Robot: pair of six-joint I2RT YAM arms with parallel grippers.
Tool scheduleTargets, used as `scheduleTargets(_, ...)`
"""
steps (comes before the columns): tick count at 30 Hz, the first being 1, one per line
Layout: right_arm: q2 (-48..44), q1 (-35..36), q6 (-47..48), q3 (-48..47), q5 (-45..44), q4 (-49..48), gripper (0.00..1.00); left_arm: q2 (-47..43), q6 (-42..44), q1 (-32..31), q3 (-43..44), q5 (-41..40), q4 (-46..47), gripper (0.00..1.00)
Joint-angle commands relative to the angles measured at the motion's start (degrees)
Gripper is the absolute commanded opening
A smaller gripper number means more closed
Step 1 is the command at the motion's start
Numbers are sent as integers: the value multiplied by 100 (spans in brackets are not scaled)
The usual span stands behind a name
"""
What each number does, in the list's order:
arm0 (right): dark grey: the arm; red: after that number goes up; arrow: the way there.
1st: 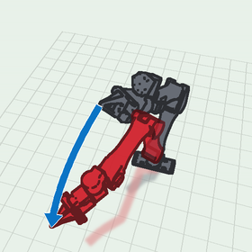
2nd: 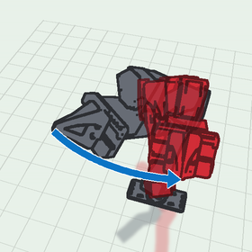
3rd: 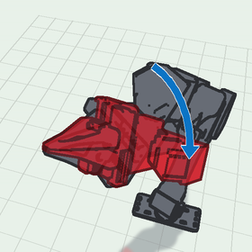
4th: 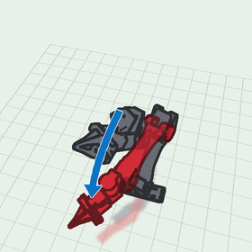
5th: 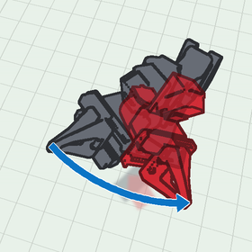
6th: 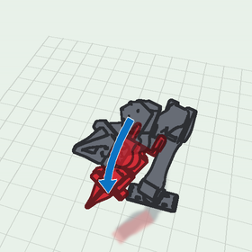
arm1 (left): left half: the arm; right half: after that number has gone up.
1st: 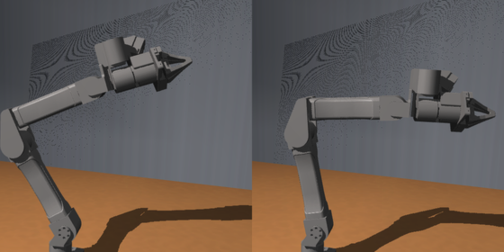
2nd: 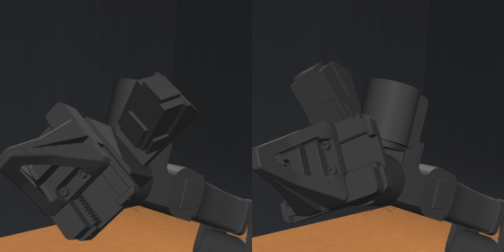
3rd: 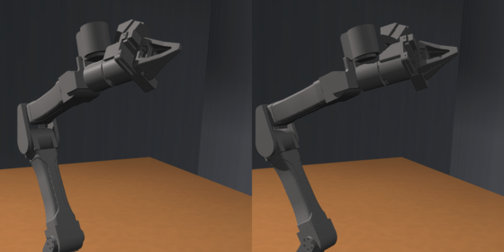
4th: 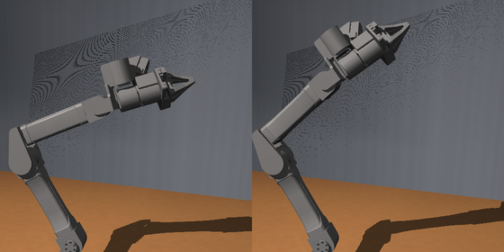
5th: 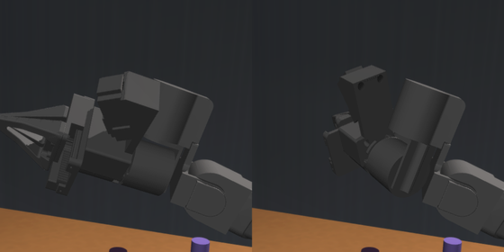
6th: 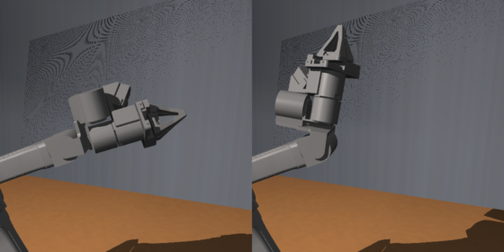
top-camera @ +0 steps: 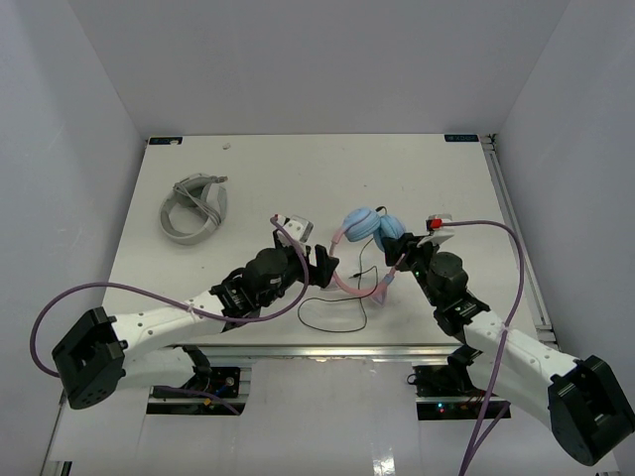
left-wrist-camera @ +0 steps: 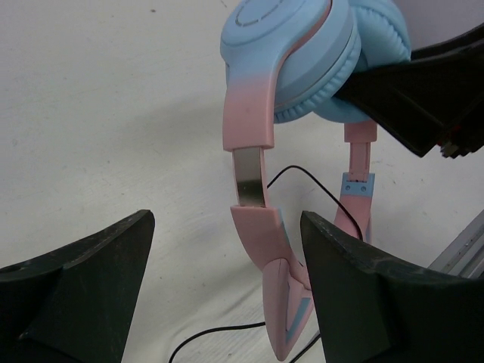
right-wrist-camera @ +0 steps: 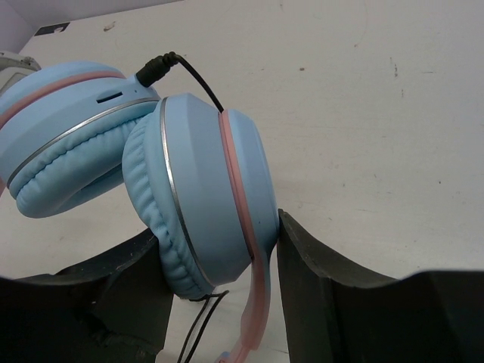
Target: Wrap the headphones
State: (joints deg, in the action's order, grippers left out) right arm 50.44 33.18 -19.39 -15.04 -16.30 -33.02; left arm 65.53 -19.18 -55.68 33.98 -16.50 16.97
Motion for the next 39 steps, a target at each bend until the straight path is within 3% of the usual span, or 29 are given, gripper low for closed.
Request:
scheduleTargets(1,-356,104,35,388,241,-1852,8,-332,128,-13,-117,-28,364,89)
scheduleTargets(5,-596,144,517,907,565,-2769,8,-549,156,-13,-242,108,520,89)
scheduleTargets(13,-579,147,310,780,287,-2513,8,-989,359,-13,-465,548,840,90)
scheduleTargets(18,-491,144,-1026,177,-1286,-798,8,-738,-164,-13,-94,-291,96,89)
scheduleTargets(21,-175,153,-1823,-280,-2018,-85,8,-690,-772,-13,241,-934,-317,82)
scheduleTargets(27,465,188,-2992,-783,-3059,225,8,-668,-1677,-13,269,-1397,-442,80)
scheduleTargets(31,666,262,-3550,-1049,-3539,515,8,-68,-2096,-13,434,-1522,-493,71)
scheduleTargets(34,641,359,-3832,-1123,-3707,599,8,406,-2435,-21,564,-1470,-221,65)
scheduleTargets(39,554,506,-3767,-1040,-3795,480,8,1109,-2475,-13,936,-1209,83,63)
